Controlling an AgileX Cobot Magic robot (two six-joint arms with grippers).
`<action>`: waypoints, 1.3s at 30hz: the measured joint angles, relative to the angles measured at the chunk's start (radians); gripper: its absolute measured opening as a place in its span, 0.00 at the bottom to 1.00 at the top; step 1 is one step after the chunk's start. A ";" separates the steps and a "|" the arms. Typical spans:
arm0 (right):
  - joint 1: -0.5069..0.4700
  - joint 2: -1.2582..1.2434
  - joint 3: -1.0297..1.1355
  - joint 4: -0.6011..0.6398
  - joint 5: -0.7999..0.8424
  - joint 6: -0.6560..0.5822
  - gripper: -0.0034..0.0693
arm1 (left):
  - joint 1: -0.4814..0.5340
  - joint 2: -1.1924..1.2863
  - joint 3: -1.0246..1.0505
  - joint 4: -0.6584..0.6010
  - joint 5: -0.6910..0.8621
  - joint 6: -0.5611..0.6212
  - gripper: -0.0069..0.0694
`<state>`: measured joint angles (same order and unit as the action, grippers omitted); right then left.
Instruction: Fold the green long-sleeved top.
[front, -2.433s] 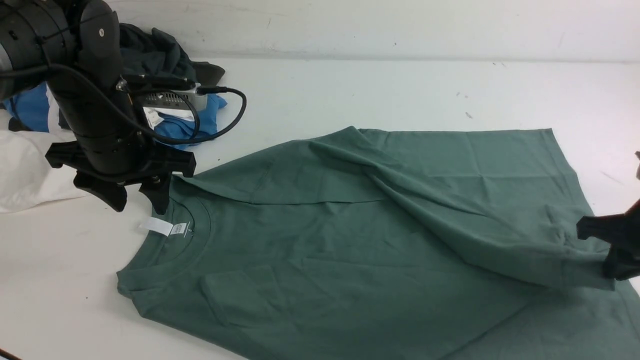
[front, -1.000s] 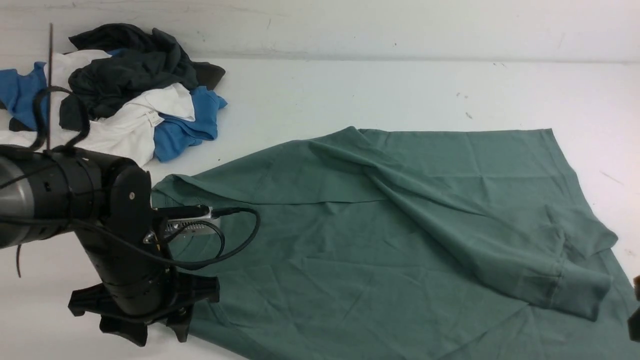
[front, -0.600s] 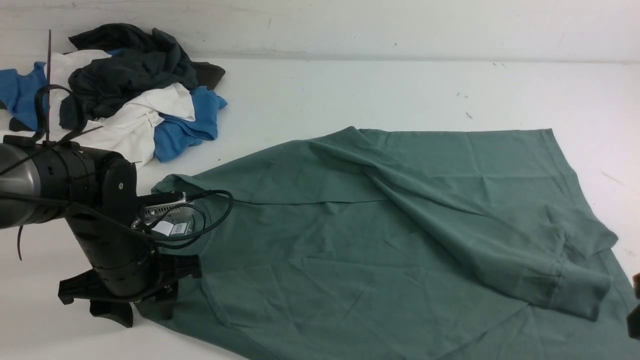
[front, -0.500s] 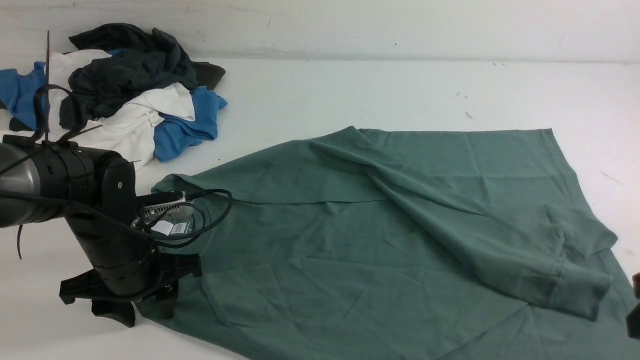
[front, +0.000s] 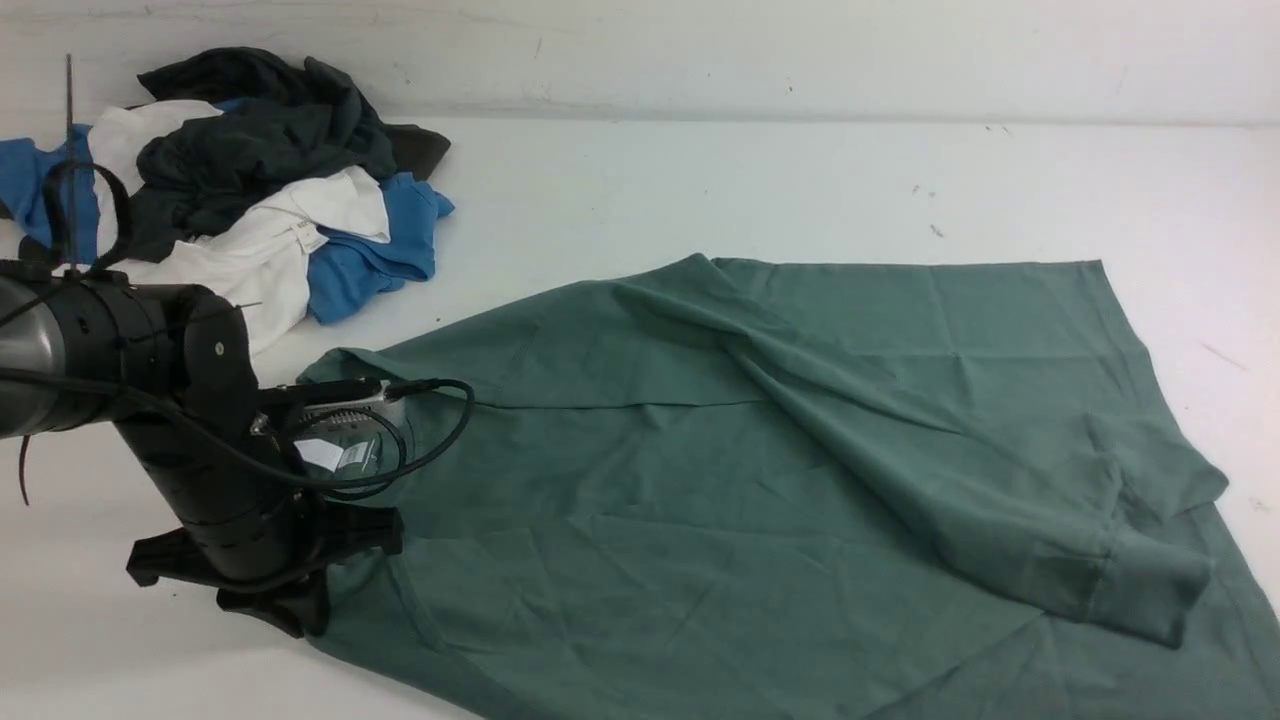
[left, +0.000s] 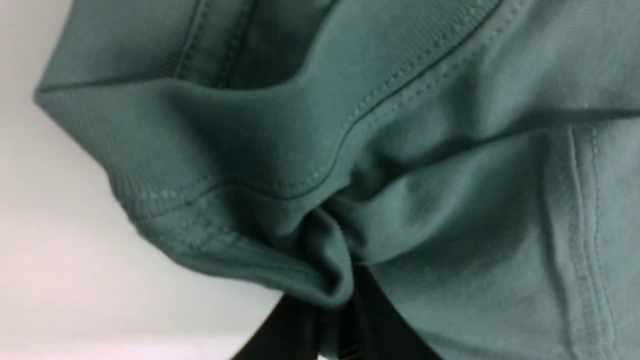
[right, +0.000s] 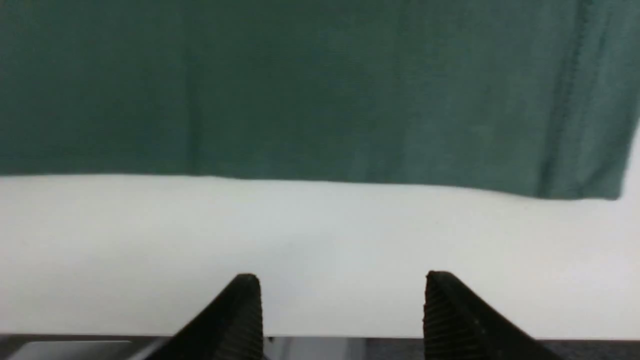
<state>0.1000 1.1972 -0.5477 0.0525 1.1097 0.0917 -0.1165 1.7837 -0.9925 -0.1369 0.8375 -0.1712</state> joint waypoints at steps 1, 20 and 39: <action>0.003 0.004 0.000 -0.006 0.000 0.005 0.61 | 0.007 0.000 -0.001 0.000 0.001 0.005 0.12; 0.024 0.321 -0.035 -0.126 -0.035 0.110 0.45 | 0.104 0.001 -0.021 -0.027 0.024 0.112 0.12; 0.029 -0.041 0.032 -0.178 0.049 0.142 0.06 | 0.104 -0.200 -0.012 -0.049 0.268 0.200 0.12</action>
<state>0.1295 1.1564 -0.5161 -0.1259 1.1588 0.2335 -0.0125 1.5839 -1.0047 -0.1861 1.1053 0.0287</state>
